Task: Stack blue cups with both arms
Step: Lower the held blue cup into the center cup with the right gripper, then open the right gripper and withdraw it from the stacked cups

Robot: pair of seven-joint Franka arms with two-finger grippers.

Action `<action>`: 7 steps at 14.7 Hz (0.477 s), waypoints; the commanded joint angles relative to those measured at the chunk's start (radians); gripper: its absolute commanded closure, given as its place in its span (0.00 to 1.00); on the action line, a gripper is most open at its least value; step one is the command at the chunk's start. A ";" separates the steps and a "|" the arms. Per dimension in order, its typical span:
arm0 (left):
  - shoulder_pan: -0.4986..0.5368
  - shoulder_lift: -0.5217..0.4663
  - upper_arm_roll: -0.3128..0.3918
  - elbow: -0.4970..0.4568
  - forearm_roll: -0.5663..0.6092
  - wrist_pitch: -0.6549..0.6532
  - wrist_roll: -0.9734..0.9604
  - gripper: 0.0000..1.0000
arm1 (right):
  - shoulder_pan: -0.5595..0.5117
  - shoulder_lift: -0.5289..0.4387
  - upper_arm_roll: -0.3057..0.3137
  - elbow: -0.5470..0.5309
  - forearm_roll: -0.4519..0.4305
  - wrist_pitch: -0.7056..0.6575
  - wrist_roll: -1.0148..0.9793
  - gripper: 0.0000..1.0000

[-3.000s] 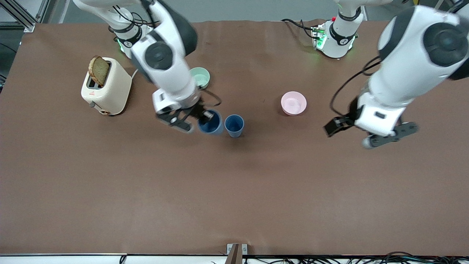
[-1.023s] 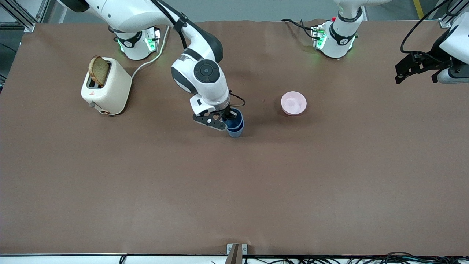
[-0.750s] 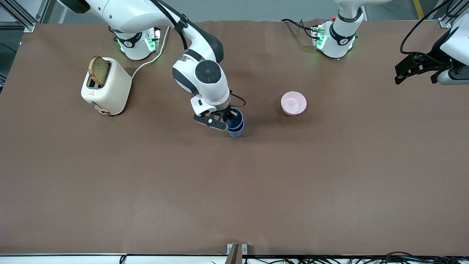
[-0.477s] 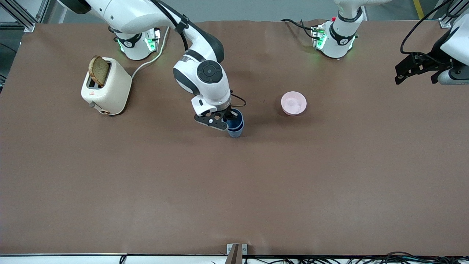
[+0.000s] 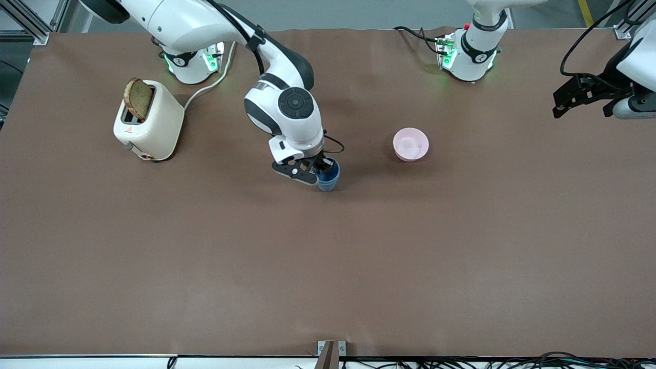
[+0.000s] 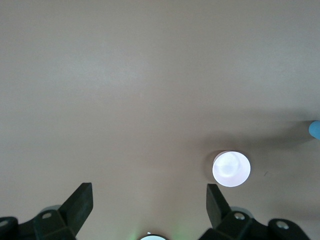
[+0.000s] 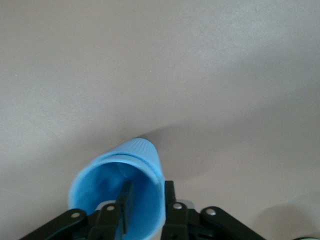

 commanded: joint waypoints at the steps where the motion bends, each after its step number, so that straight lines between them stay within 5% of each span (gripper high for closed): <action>1: 0.005 -0.005 0.001 -0.005 -0.015 0.010 0.011 0.00 | -0.011 -0.013 0.026 0.035 -0.018 -0.018 0.023 0.55; 5: 0.007 -0.005 0.003 -0.004 -0.015 0.010 0.012 0.00 | -0.098 -0.143 0.026 0.035 -0.041 -0.081 0.015 0.00; 7: 0.007 -0.005 0.006 -0.004 -0.015 0.010 0.012 0.00 | -0.184 -0.221 0.029 0.035 -0.044 -0.114 -0.035 0.00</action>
